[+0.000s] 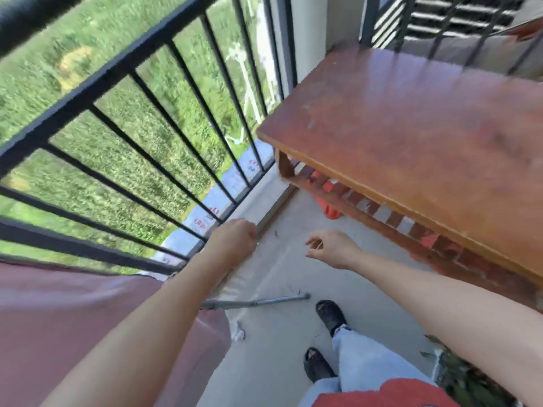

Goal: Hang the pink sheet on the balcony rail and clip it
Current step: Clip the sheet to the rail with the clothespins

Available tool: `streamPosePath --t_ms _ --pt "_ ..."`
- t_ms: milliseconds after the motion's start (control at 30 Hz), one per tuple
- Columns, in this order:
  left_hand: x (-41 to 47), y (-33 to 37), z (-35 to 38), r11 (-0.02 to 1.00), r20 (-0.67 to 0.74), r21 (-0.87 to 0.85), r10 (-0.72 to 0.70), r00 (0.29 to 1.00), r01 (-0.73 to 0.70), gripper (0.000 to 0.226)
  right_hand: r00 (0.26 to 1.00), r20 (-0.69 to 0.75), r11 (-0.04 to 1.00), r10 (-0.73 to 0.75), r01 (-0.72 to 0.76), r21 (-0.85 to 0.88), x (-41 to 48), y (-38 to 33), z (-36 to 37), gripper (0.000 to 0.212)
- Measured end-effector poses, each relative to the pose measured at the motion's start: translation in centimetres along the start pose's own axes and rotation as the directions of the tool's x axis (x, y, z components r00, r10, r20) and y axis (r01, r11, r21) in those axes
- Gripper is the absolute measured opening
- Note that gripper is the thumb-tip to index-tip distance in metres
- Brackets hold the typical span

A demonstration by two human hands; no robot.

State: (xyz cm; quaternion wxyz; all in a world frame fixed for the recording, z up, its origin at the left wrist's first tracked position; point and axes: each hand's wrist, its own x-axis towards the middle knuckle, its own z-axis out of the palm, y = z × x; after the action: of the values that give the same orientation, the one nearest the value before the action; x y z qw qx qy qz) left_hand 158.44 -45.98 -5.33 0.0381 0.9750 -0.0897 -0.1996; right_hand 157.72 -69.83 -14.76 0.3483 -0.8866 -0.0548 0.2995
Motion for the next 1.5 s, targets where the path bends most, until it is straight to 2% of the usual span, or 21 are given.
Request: streamPosePath --t_ms 100,267,467,667,767,900,933,1000,1100,1167,1300,1433,1500 --pt "1.7 5.2 0.4 0.99 0.016 -0.029 0.139 0.99 -0.139 0.017 0.987 -0.125 0.995 0.099 -0.101 -0.012 -3.9 4.4 -3.8 0.028" --pt "4.4 15.1 0.1 0.942 0.038 -0.006 0.335 0.941 -0.335 0.012 0.924 -0.276 0.964 0.265 -0.257 0.065 -10.3 11.1 -8.7 0.03" --pt "8.3 27.3 -0.5 0.859 0.088 0.061 0.502 0.86 -0.508 0.012 0.8 -0.373 0.882 0.47 -0.427 0.198 -16.9 20.8 -14.0 0.029" --pt "13.1 39.1 0.1 0.794 0.227 0.102 0.568 0.791 -0.599 0.019 0.589 -0.484 0.761 0.647 -0.536 0.365 -20.2 32.0 -19.6 0.031" --pt "15.6 45.0 1.1 0.767 0.27 0.119 0.586 0.764 -0.63 0.021 0.444 -0.529 0.683 0.724 -0.572 0.455 -21.2 37.7 -22.5 0.03" --pt "18.3 52.0 2.4 0.723 0.34 0.131 0.611 0.715 -0.679 0.023 0.208 -0.594 0.588 0.777 -0.575 0.569 -22.4 43.7 -25.8 0.025" --pt "18.8 53.3 2.7 0.714 0.355 0.134 0.613 0.706 -0.687 0.023 0.179 -0.608 0.583 0.774 -0.577 0.572 -22.6 44.7 -26.3 0.021" --pt "19.9 56.1 3.6 0.681 0.388 0.152 0.625 0.677 -0.716 0.024 0.155 -0.604 0.563 0.782 -0.591 0.577 -22.9 46.9 -27.1 0.016" --pt "21.7 59.8 4.9 0.627 0.414 0.167 0.656 0.632 -0.761 0.024 0.164 -0.58 0.551 0.798 -0.588 0.592 -22.9 48.8 -27.4 0.033" --pt "23.1 62.6 5.8 0.577 0.42 0.176 0.688 0.591 -0.797 0.025 0.165 -0.559 0.536 0.813 -0.59 0.604 -22.6 49.7 -27.2 0.036" --pt "25.7 68.9 8.0 0.49 0.363 0.18 0.773 0.521 -0.853 0.03 0.174 -0.53 0.503 0.83 -0.644 0.577 -22.4 51.0 -26.2 0.017" --pt "27.7 75.0 11.6 0.377 0.317 0.174 0.853 0.414 -0.91 0.038 0.093 -0.529 0.468 0.843 -0.613 0.637 -24.2 51.2 -24.5 0.015" --pt "27.9 77.1 13.3 0.306 0.337 0.193 0.872 0.356 -0.932 0.039 0.057 -0.525 0.456 0.849 -0.581 0.674 -25.7 51.2 -23.4 0.016"
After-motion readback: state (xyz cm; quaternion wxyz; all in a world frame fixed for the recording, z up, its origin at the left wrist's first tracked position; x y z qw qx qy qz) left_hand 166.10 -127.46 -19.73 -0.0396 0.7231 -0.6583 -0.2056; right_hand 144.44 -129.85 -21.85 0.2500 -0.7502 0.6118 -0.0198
